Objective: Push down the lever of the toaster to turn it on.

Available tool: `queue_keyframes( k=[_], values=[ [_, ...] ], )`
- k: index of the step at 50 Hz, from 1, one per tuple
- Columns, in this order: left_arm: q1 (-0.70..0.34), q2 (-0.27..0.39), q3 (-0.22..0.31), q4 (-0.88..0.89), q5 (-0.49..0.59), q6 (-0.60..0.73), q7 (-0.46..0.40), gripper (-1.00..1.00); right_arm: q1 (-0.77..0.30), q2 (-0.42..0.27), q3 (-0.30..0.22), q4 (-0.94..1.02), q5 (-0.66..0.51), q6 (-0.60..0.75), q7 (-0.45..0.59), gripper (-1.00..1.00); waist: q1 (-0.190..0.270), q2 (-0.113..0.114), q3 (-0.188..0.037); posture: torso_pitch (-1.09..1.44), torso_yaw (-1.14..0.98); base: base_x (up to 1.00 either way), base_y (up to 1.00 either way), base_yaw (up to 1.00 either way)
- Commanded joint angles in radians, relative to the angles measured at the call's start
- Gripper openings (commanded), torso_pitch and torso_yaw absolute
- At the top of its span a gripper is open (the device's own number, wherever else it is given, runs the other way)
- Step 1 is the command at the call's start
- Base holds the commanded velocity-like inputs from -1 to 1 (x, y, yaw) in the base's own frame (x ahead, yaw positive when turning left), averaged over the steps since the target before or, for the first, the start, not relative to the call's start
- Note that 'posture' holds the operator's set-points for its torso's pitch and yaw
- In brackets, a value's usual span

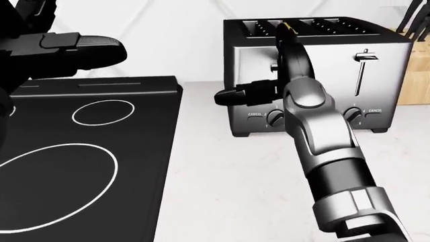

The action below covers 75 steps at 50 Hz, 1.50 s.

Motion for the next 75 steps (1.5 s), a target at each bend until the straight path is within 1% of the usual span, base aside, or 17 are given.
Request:
queue_keyframes(
  k=[1, 6, 16, 44, 61, 69, 75],
  values=[
    [-0.031, 0.008, 0.009, -0.013, 0.002, -0.024, 0.001, 1.00, -0.005, -0.006, -0.006, 0.019, 0.004, 0.041, -0.007, 1.00, -0.001, 0.007, 0.005, -0.46, 0.00, 0.00, 0.00, 0.00],
    [-0.027, 0.009, 0.008, -0.009, 0.004, -0.031, -0.002, 1.00, 0.007, -0.002, -0.004, 0.037, 0.005, 0.029, -0.008, 1.00, 0.001, 0.006, 0.006, -0.46, 0.00, 0.00, 0.00, 0.00],
    [-0.029, 0.009, 0.008, -0.009, 0.003, -0.032, 0.000, 1.00, 0.008, -0.008, -0.009, 0.104, 0.009, -0.010, -0.012, 1.00, 0.003, 0.007, 0.006, -0.46, 0.00, 0.00, 0.00, 0.00],
    [-0.032, 0.011, 0.010, -0.011, -0.002, -0.029, 0.006, 1.00, 0.008, -0.013, -0.016, 0.206, 0.020, -0.068, -0.015, 1.00, 0.010, 0.006, 0.008, -0.46, 0.00, 0.00, 0.00, 0.00],
    [-0.032, 0.011, 0.009, -0.013, -0.004, -0.029, 0.008, 1.00, 0.008, -0.015, -0.021, 0.293, 0.023, -0.127, -0.020, 1.00, 0.012, 0.006, 0.008, -0.46, 0.00, 0.00, 0.00, 0.00],
    [-0.033, 0.011, 0.011, -0.015, -0.006, -0.027, 0.010, 1.00, 0.003, -0.022, -0.028, 0.330, 0.029, -0.143, -0.021, 1.00, 0.012, 0.006, 0.009, -0.46, 0.00, 0.00, 0.00, 0.00],
    [-0.033, 0.012, 0.011, -0.012, -0.006, -0.029, 0.009, 1.00, 0.005, -0.023, -0.028, 0.334, 0.031, -0.131, -0.020, 1.00, 0.014, 0.005, 0.009, -0.46, 0.00, 0.00, 0.00, 0.00]
  ],
)
